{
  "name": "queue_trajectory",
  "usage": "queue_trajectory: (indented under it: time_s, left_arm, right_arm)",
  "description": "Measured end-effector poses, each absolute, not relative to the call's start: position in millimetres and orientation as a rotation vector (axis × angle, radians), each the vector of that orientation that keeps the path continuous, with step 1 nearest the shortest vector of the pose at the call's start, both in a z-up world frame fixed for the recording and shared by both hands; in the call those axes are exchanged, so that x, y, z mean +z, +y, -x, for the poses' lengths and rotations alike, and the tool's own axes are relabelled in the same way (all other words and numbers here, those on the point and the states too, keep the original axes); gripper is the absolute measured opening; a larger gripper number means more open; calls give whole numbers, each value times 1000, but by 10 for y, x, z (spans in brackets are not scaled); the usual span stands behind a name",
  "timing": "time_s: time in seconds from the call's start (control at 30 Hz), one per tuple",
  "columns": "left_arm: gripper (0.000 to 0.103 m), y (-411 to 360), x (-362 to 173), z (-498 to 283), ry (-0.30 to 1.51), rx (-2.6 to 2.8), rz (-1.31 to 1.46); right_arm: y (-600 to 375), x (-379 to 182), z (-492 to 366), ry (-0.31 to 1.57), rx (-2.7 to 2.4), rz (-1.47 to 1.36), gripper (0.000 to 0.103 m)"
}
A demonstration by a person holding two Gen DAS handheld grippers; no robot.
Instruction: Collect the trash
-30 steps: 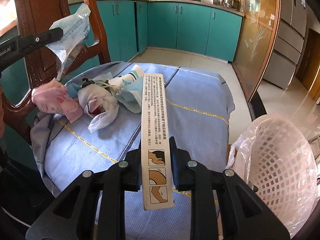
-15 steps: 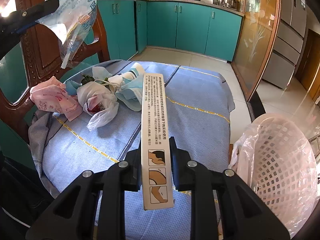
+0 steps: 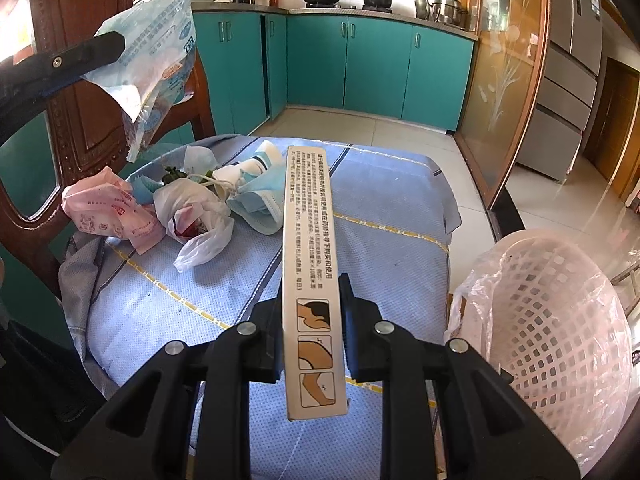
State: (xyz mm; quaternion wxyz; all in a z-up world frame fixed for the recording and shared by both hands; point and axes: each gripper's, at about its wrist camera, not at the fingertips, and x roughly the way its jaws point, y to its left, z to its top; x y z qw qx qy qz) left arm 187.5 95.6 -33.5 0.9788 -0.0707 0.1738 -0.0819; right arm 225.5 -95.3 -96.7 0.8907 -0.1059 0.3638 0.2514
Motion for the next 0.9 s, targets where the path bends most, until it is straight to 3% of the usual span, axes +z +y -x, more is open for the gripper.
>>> queue_trajectory:
  time_s: [0.9]
  left_arm:
    - [10, 997, -400, -1858, 372, -148, 137]
  right_arm:
    - [-943, -966, -2237, 740, 503, 224, 23]
